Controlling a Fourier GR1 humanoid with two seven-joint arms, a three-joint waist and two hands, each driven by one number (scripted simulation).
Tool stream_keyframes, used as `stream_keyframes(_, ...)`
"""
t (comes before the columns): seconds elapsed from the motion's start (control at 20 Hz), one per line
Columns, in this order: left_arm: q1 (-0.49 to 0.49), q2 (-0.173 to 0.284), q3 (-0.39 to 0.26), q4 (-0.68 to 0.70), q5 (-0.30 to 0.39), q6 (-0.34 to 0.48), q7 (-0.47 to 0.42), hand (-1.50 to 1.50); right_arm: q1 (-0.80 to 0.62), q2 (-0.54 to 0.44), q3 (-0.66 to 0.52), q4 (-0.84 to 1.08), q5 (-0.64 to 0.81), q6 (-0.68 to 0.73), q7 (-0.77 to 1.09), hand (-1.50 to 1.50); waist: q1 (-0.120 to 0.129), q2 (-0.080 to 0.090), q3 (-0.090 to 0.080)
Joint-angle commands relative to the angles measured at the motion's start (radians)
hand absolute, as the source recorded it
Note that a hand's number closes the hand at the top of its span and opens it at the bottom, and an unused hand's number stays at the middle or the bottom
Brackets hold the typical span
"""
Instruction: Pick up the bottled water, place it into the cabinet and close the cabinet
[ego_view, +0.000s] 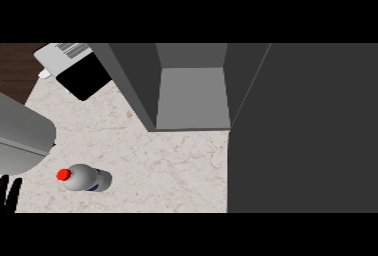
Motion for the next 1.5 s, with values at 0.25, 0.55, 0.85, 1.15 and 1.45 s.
stream_keyframes(0.25,-0.11,-0.005,-0.003,0.345,-0.07,-0.085,-0.167,-1.5,0.106,-0.001,-0.025,-0.191,-0.079,0.016,0.027,-1.5,0.005,0.003,-0.001)
stream_keyframes(0.55,-0.208,0.0,-0.01,0.497,-0.08,-0.056,-0.263,-1.5,0.19,0.011,-0.036,-0.157,-0.034,0.084,-0.085,-1.5,0.001,0.001,0.0)
stream_keyframes(0.85,-0.27,0.022,0.018,0.685,-0.113,-0.088,-0.374,-1.5,0.184,-0.017,-0.12,-0.165,-0.124,0.072,-0.065,-1.5,0.013,0.006,0.0)
stream_keyframes(1.15,-0.392,0.043,0.05,0.857,-0.13,-0.062,-0.465,-1.5,0.261,-0.007,-0.146,-0.137,-0.116,0.149,-0.165,-1.5,0.002,0.003,0.0)
stream_keyframes(1.45,-0.497,0.05,0.07,1.028,-0.11,-0.11,-0.529,-1.5,0.181,-0.002,-0.143,-0.117,-0.108,0.111,-0.131,-1.5,0.013,0.008,-0.001)
